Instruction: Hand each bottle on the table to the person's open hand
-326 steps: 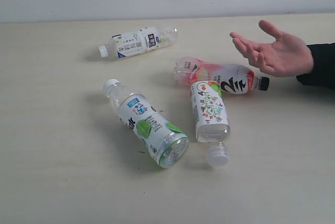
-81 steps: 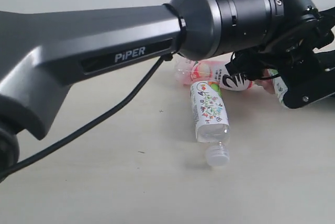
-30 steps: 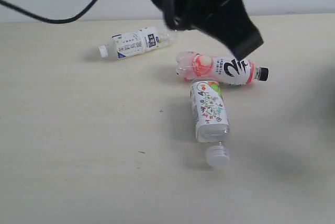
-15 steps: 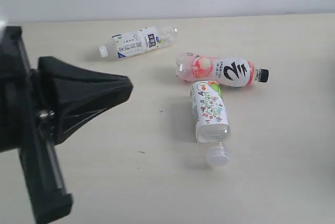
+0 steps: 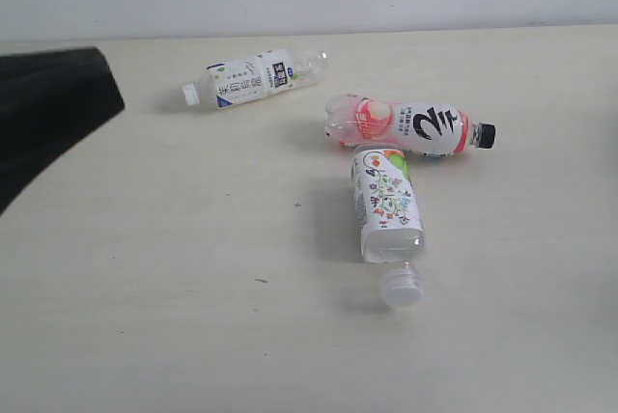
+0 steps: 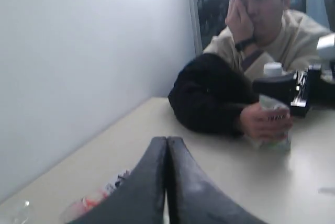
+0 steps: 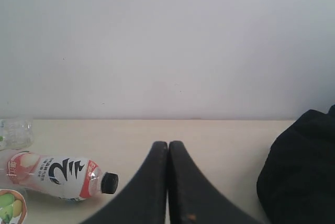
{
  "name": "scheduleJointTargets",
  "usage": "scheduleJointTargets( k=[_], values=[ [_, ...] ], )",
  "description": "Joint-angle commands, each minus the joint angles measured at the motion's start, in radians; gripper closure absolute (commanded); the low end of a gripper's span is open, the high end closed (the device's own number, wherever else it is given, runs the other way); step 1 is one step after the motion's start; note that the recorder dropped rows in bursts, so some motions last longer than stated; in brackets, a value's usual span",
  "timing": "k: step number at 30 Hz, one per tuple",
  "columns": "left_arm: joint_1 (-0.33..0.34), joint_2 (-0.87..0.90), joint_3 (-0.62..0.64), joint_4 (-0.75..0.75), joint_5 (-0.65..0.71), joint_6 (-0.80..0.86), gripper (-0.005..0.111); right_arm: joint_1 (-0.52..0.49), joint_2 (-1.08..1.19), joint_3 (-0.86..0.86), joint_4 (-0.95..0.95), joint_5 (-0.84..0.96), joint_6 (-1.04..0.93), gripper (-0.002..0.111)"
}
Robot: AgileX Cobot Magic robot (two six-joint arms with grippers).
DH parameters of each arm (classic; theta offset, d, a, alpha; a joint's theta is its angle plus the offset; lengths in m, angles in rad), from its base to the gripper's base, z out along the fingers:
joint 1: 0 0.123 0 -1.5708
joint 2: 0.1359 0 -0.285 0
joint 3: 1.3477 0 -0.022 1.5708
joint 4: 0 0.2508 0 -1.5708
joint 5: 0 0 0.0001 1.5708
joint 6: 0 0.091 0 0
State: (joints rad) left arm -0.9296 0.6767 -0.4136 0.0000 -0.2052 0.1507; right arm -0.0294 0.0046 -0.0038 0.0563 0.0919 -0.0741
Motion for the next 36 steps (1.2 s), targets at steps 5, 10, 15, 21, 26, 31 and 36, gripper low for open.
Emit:
scheduleJointTargets(
  k=[5, 10, 15, 21, 26, 31, 36],
  values=[
    [-0.007, -0.005, 0.008, 0.000, 0.130, 0.108, 0.105, -0.005, -0.005, 0.004, -0.004, -0.003, -0.004, 0.108],
    [-0.007, -0.007, 0.008, 0.000, 0.157, 0.108, 0.105, -0.005, -0.005, 0.004, -0.004, -0.003, -0.004, 0.108],
    [-0.007, -0.026, 0.008, 0.000, 0.236, 0.108, 0.105, -0.005, -0.005, 0.004, -0.004, -0.003, -0.004, 0.108],
    [-0.007, -0.084, 0.008, 0.000, 0.285, 0.108, 0.105, -0.005, -0.005, 0.004, -0.004, -0.003, -0.004, 0.108],
    [-0.007, -0.153, 0.008, 0.000, 0.286, 0.108, 0.105, -0.005, -0.005, 0.004, -0.004, -0.003, -0.004, 0.108],
    [-0.007, -0.175, 0.008, 0.000, 0.286, 0.108, 0.105, -0.005, -0.005, 0.004, -0.004, -0.003, -0.004, 0.108],
    [-0.007, -0.175, 0.008, 0.000, 0.286, 0.108, 0.105, -0.005, -0.005, 0.004, -0.004, -0.003, -0.004, 0.108]
  ],
)
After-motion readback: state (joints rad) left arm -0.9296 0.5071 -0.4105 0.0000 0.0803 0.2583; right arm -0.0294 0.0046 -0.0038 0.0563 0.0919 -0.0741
